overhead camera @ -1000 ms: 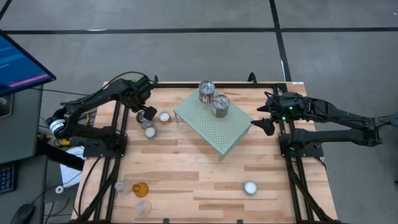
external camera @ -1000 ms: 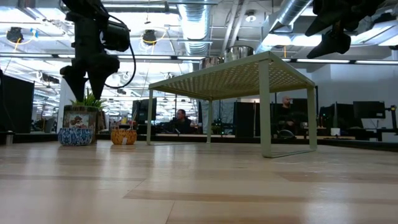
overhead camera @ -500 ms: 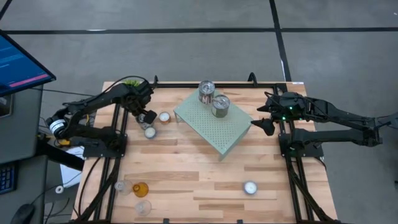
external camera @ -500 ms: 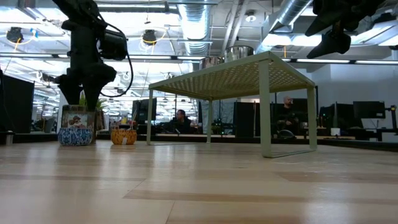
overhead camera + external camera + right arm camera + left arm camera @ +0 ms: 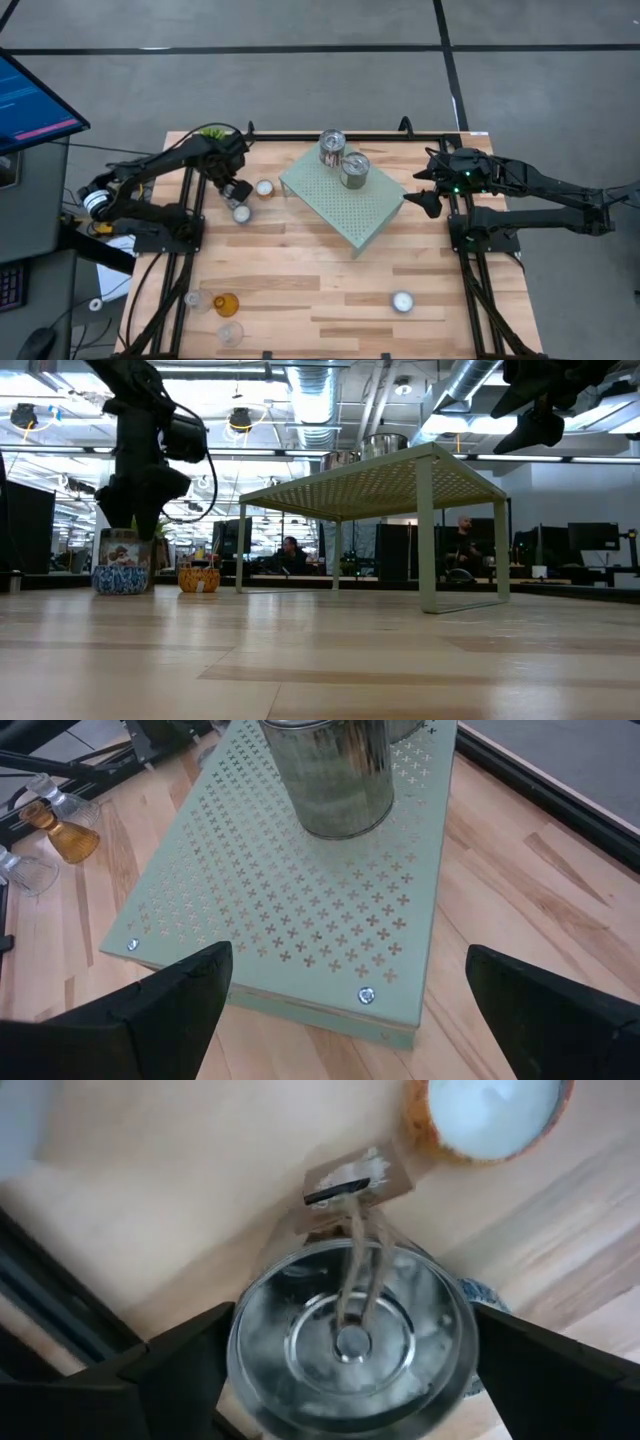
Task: Stock candles on shelf
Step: Put the silver scented candle on the shelf
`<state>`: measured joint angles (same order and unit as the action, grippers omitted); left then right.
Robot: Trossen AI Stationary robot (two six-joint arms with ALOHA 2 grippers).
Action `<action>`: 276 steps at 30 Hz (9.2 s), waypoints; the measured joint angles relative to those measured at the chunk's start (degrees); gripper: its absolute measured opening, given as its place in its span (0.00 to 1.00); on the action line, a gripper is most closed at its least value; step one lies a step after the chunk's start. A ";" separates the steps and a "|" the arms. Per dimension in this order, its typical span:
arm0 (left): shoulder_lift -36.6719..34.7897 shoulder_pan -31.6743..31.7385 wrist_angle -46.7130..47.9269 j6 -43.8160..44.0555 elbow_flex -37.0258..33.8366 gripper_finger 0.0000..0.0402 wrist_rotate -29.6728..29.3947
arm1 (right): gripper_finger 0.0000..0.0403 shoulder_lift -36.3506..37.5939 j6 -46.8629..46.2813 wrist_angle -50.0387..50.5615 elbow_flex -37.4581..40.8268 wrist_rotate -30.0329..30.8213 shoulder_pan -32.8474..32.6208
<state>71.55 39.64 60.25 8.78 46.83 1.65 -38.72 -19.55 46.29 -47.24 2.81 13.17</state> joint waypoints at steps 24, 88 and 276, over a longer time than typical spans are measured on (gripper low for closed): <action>1.70 -0.04 -0.35 -1.46 -4.29 0.90 1.48 | 0.97 -0.02 0.00 0.01 0.00 0.02 0.02; 19.12 -30.41 -2.49 26.44 51.01 0.89 6.55 | 0.97 -0.02 0.03 -0.01 0.00 0.16 0.02; -13.13 -44.24 -35.43 21.46 37.74 0.01 -12.79 | 0.00 -34.75 -27.05 -0.83 -13.00 38.83 -37.46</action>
<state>58.42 -4.60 24.82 30.24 84.58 -11.14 -73.48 -46.60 45.46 -60.25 41.64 -24.29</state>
